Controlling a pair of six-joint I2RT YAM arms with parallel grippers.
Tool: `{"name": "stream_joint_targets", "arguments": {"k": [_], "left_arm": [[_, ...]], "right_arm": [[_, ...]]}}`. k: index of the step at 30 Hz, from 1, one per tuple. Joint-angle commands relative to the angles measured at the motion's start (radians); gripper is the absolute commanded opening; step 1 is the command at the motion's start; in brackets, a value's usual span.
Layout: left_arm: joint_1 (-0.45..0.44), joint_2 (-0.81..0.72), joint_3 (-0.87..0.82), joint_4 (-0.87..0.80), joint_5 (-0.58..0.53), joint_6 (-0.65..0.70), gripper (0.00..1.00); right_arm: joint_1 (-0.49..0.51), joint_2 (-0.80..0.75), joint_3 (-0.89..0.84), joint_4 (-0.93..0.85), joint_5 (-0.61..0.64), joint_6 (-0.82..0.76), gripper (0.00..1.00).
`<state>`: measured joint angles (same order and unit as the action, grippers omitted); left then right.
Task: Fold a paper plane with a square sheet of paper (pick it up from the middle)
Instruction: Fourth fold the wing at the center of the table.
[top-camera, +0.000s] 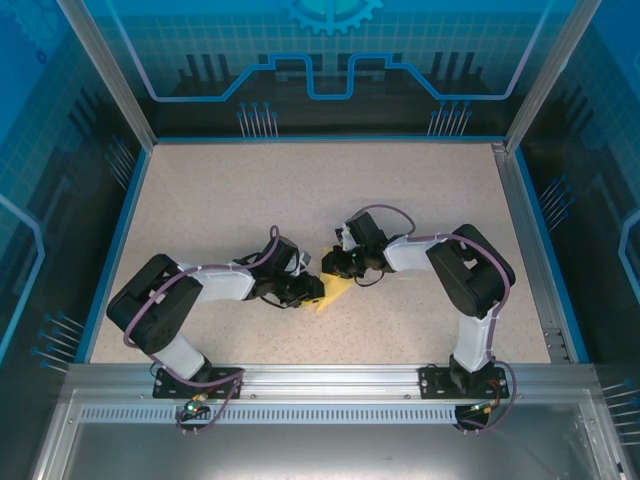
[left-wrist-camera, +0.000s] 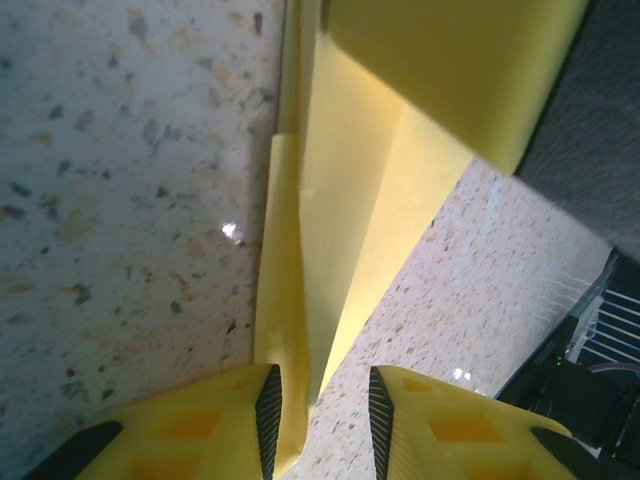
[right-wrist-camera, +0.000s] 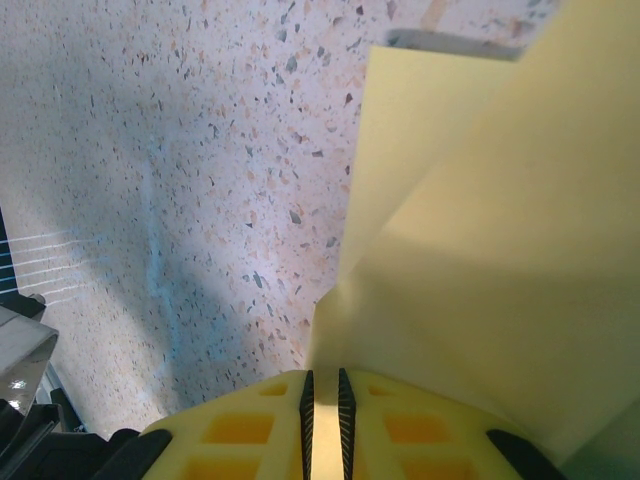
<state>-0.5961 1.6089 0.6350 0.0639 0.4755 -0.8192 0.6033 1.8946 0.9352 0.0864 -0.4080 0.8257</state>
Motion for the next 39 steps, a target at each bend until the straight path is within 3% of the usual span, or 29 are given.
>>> {"name": "stream_joint_targets", "arguments": {"k": [1,6,12,30,39], "left_arm": [[-0.009,-0.031,-0.002,-0.045,0.000,0.035,0.33],[-0.010,-0.027,0.003,-0.029,0.012,0.037,0.31],[-0.010,-0.004,0.012,-0.026,0.026,0.051,0.21],[-0.010,0.044,-0.023,-0.015,0.097,0.194,0.07],[-0.009,0.058,-0.038,-0.007,0.115,0.210,0.10]], "right_arm": [[0.012,0.039,-0.032,-0.068,0.054,-0.020,0.18],[0.013,0.041,-0.030,-0.070,0.052,-0.021,0.18],[0.012,0.042,-0.030,-0.071,0.052,-0.022,0.18],[0.013,0.054,-0.030,-0.072,0.054,-0.021,0.18],[0.012,0.059,-0.030,-0.084,0.063,-0.021,0.18]]}}
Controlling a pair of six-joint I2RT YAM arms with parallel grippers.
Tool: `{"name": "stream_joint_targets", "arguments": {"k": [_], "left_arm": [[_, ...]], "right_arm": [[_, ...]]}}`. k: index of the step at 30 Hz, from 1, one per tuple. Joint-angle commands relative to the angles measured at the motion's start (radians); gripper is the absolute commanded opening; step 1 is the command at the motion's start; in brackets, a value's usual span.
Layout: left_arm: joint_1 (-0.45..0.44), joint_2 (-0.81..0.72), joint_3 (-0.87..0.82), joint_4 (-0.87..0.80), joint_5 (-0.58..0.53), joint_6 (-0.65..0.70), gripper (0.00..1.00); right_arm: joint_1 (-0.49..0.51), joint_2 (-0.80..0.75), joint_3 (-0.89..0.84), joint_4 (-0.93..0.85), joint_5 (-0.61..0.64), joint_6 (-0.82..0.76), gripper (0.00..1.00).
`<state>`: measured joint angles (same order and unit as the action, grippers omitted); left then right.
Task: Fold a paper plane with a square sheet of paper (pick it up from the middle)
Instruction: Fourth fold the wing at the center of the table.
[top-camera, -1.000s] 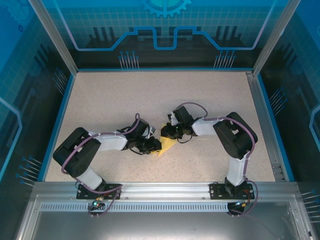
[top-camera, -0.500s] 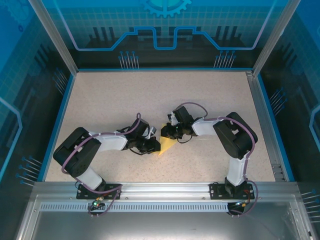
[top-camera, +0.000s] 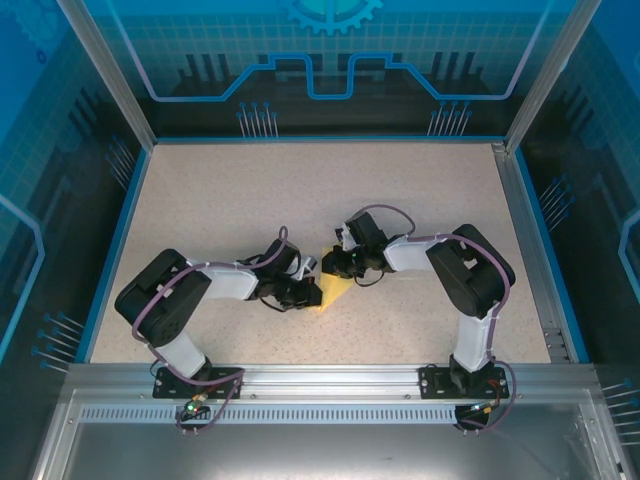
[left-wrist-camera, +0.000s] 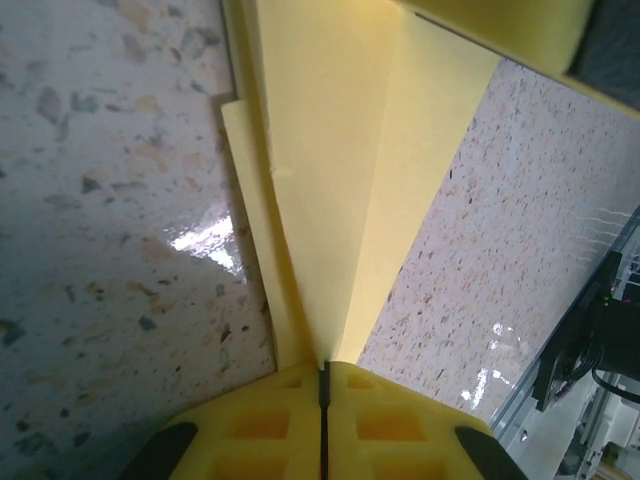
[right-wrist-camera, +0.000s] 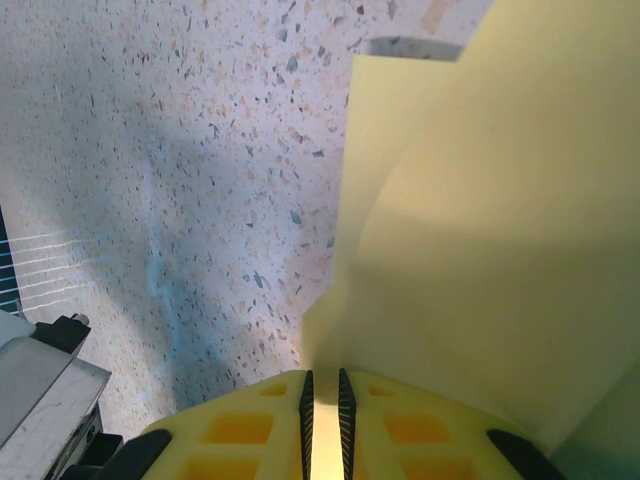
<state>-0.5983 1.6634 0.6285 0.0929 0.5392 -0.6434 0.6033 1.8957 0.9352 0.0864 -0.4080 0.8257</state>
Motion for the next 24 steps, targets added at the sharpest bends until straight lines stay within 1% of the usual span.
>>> {"name": "stream_joint_targets", "arguments": {"k": [1,5,9,12,15,19,24], "left_arm": [[-0.007,-0.003,-0.033,-0.038,0.050,0.029,0.12],[-0.007,-0.054,-0.040,-0.061,0.011,0.005,0.20],[-0.006,-0.150,-0.047,-0.093,-0.049,-0.031,0.28],[-0.006,-0.206,-0.040,-0.104,-0.060,-0.052,0.28],[-0.011,-0.214,-0.022,-0.088,-0.035,-0.070,0.26],[-0.033,-0.167,0.023,-0.066,-0.031,-0.075,0.23],[-0.050,-0.074,0.067,0.005,-0.008,-0.104,0.23]], "right_arm": [[0.013,0.056,-0.029,-0.084,0.063,-0.022,0.18],[0.012,0.056,-0.030,-0.086,0.063,-0.025,0.18],[0.013,0.057,-0.031,-0.086,0.062,-0.025,0.18],[0.012,0.057,-0.032,-0.085,0.063,-0.023,0.18],[0.012,0.057,-0.030,-0.086,0.063,-0.022,0.18],[0.012,0.062,-0.028,-0.085,0.063,-0.022,0.18],[0.013,0.063,-0.030,-0.083,0.063,-0.020,0.18]]}}
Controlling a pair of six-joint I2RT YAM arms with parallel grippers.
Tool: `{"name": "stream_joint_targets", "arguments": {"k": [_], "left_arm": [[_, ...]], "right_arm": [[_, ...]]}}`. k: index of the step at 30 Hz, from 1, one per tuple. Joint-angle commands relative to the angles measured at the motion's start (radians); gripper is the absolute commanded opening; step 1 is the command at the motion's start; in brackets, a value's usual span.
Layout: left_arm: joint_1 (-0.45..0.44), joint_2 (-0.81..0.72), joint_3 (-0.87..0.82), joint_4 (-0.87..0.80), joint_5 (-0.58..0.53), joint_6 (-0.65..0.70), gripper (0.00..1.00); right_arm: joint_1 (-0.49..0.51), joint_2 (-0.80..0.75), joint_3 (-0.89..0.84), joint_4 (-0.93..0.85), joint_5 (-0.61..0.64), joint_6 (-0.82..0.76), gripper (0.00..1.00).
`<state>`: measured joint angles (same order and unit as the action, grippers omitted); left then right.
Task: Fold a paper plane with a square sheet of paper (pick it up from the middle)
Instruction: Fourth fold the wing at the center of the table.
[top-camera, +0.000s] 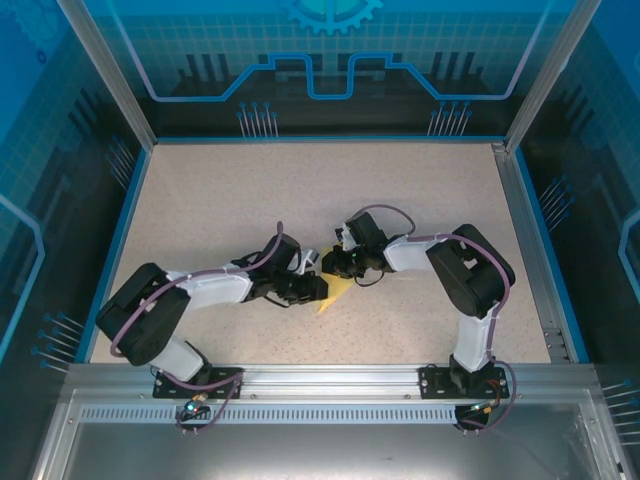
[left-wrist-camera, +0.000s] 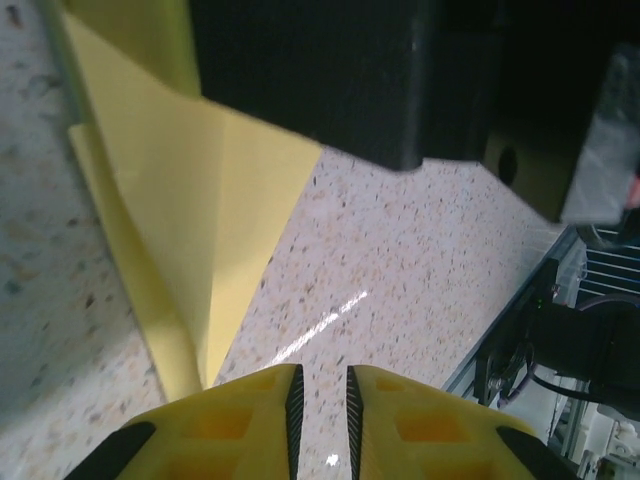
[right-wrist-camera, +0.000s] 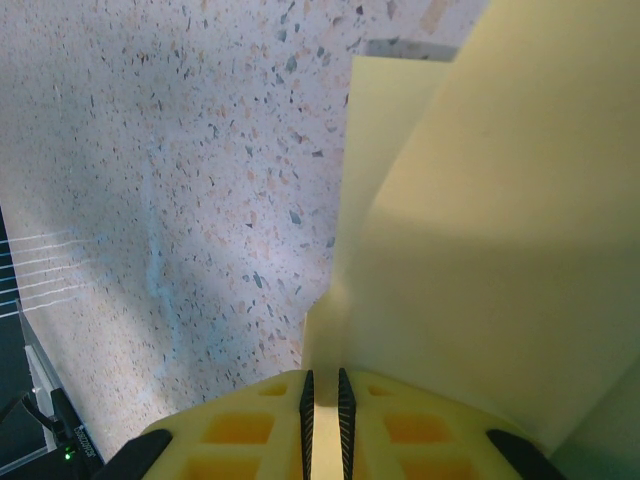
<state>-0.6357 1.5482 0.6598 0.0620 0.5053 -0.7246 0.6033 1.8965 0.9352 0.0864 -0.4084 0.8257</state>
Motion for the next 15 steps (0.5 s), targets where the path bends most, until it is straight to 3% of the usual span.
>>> {"name": "stream_joint_targets", "arguments": {"k": [1,15], "left_arm": [[-0.016,0.057,0.044,0.031,0.025,-0.018,0.22],[-0.018,0.116,-0.018,-0.046,-0.057,0.019,0.19]], "right_arm": [[0.012,0.061,-0.030,-0.083,0.064,-0.020,0.18],[0.012,0.061,-0.039,-0.085,0.065,-0.023,0.18]]}}
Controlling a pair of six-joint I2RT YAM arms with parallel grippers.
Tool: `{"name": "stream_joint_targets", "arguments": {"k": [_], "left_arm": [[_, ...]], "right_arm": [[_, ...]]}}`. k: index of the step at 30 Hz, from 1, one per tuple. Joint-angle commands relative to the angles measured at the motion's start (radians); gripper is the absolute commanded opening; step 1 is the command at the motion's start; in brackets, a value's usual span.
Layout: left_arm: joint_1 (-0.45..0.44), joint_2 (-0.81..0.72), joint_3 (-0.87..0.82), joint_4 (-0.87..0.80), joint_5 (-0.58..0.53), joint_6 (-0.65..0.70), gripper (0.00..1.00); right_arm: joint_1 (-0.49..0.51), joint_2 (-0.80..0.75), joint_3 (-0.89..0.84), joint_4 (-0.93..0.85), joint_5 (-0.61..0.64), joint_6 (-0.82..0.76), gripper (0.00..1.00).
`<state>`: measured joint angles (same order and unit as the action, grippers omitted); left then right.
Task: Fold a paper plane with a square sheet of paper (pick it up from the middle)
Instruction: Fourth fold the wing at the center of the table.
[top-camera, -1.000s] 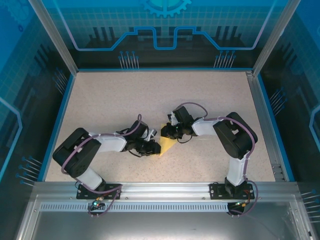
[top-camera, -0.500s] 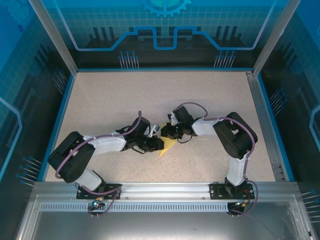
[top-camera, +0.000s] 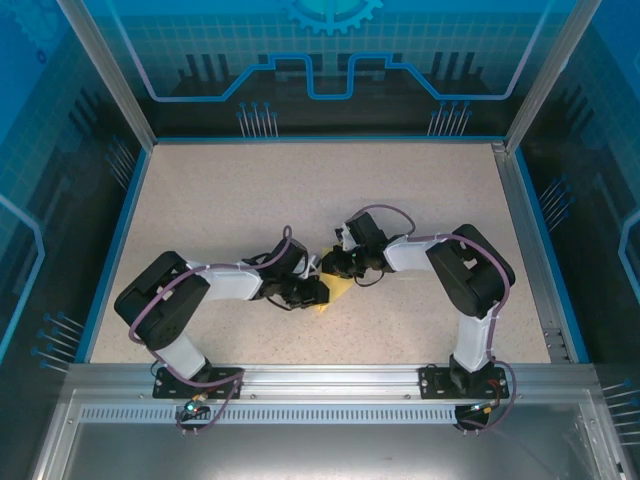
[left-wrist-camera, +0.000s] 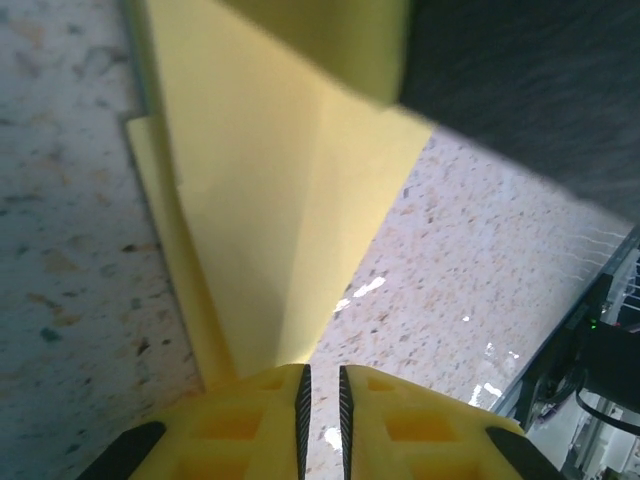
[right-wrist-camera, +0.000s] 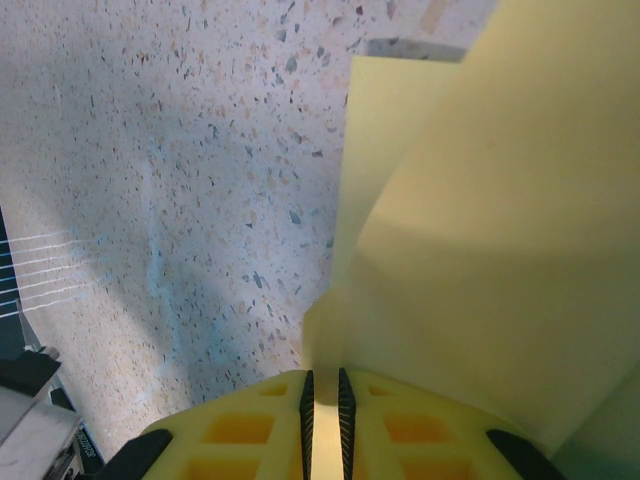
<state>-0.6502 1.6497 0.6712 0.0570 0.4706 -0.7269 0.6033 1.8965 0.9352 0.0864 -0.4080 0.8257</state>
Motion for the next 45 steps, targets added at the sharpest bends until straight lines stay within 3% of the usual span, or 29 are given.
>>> {"name": "stream_joint_targets", "arguments": {"k": [1,10,17,25,35,45], "left_arm": [[-0.004,0.015,-0.034,-0.049,-0.028,0.021,0.19],[-0.003,-0.049,-0.058,-0.107,-0.058,0.039,0.19],[-0.005,-0.115,-0.031,-0.095,-0.016,0.033,0.21],[-0.025,-0.067,0.011,-0.045,0.028,0.021,0.22],[-0.026,-0.004,-0.002,-0.109,-0.021,0.046,0.21],[-0.026,-0.078,-0.069,-0.209,-0.076,0.065,0.19]], "right_arm": [[0.012,0.061,-0.039,-0.086,0.067,-0.024,0.18],[0.012,0.059,-0.041,-0.089,0.069,-0.024,0.18],[0.012,0.058,-0.045,-0.089,0.072,-0.023,0.17],[0.012,0.061,-0.041,-0.086,0.069,-0.020,0.17],[0.012,0.067,-0.039,-0.091,0.067,-0.023,0.17],[0.013,0.072,-0.044,-0.091,0.072,-0.019,0.17]]}}
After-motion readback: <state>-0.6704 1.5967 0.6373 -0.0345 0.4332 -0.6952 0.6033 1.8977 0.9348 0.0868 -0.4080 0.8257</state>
